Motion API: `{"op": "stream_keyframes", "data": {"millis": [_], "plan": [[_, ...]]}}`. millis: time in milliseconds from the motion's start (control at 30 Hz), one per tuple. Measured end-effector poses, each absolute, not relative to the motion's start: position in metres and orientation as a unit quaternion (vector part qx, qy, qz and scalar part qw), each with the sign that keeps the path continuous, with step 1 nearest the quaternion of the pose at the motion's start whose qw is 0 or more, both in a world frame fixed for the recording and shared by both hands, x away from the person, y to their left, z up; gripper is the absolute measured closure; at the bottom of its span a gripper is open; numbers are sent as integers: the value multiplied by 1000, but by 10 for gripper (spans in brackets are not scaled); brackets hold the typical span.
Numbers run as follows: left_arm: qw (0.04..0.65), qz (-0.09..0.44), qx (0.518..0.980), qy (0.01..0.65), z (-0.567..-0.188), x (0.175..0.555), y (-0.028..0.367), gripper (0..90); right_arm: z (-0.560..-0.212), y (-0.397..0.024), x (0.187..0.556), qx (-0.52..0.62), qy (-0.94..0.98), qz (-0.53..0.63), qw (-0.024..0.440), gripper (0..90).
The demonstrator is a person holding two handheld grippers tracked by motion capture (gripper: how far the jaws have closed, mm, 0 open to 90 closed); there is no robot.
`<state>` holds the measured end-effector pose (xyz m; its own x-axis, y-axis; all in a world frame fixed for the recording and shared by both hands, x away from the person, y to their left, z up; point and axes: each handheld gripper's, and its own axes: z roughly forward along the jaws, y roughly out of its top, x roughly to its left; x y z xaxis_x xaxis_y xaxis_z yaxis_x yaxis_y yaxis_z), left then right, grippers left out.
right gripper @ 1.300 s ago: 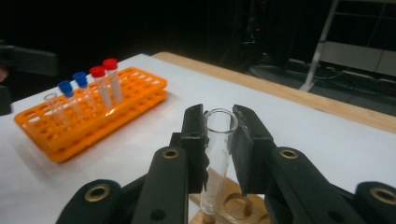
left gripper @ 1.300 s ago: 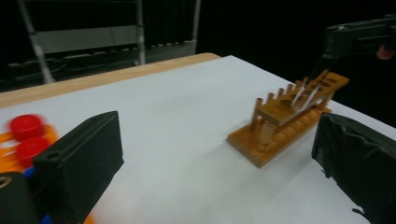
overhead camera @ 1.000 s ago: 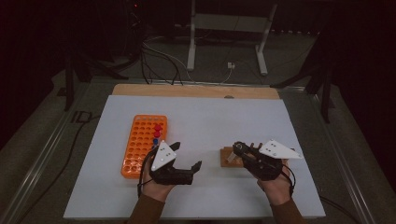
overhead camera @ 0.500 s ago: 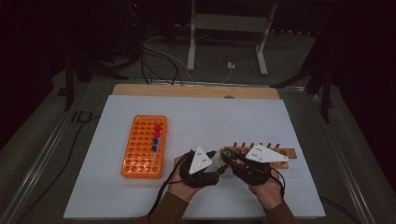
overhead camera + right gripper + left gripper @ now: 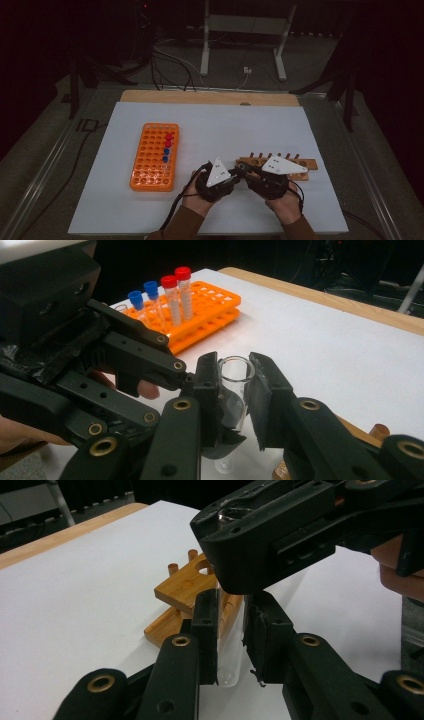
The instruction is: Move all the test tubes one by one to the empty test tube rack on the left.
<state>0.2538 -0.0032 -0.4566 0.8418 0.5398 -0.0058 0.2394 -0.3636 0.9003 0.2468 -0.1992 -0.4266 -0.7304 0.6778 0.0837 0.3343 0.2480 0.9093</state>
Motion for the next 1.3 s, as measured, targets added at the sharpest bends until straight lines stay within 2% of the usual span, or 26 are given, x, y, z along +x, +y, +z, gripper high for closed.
{"op": "stream_keyframes", "data": {"millis": [100, 267, 400, 633, 767, 1300], "plan": [[511, 148, 811, 242, -456, 254, -2, 764, -426, -200, 247, 325, 771, 521, 167, 733], [505, 157, 808, 259, -456, 257, 8, 764, -422, -210, 250, 340, 748, 547, 158, 457], [504, 164, 804, 271, -454, 257, 22, 764, -421, -221, 255, 364, 732, 550, 170, 253], [507, 171, 792, 293, -452, 251, 56, 764, -422, -239, 264, 403, 714, 541, 184, 36], [510, 174, 784, 307, -452, 250, 74, 764, -425, -249, 269, 418, 709, 536, 189, 3], [515, 189, 770, 326, -447, 241, 120, 763, -428, -270, 272, 441, 695, 528, 208, 0]]}}
